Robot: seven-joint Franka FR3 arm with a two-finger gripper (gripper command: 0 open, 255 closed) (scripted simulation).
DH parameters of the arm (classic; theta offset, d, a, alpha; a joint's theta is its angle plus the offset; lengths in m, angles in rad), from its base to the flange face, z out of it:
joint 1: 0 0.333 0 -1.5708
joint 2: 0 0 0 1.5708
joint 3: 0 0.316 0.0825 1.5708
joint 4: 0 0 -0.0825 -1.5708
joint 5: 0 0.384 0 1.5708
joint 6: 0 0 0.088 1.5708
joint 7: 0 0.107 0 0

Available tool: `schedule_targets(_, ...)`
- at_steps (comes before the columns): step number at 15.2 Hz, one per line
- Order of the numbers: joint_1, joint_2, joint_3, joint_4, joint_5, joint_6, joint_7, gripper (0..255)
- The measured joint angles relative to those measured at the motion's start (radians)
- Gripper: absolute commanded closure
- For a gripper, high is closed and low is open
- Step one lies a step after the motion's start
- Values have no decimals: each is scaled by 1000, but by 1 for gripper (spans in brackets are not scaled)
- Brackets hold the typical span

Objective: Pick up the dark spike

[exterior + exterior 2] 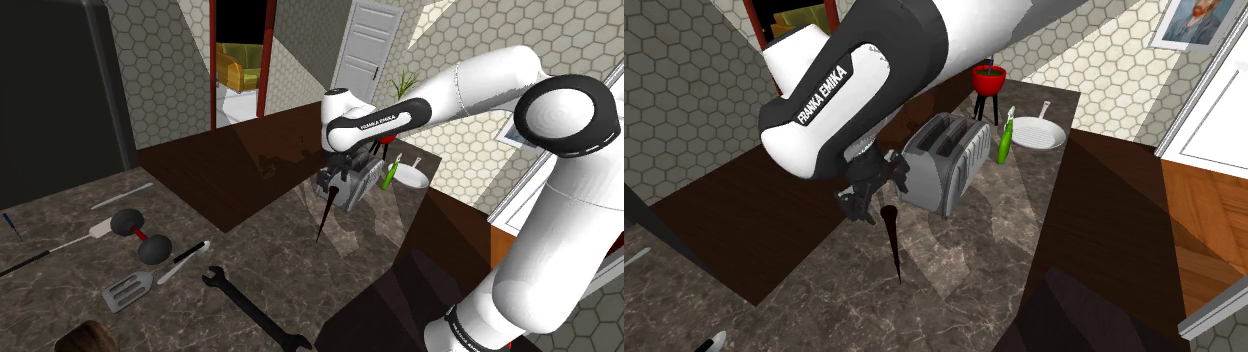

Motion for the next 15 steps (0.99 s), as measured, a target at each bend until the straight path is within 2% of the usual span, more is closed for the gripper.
schedule_targets(5, 0, 38, -4, -20, -13, 55, 17, 0)
schedule_targets(6, 1, 42, -4, -20, -14, 59, 19, 255)
schedule_targets(15, 2, 45, -3, -19, -15, 65, 21, 255)
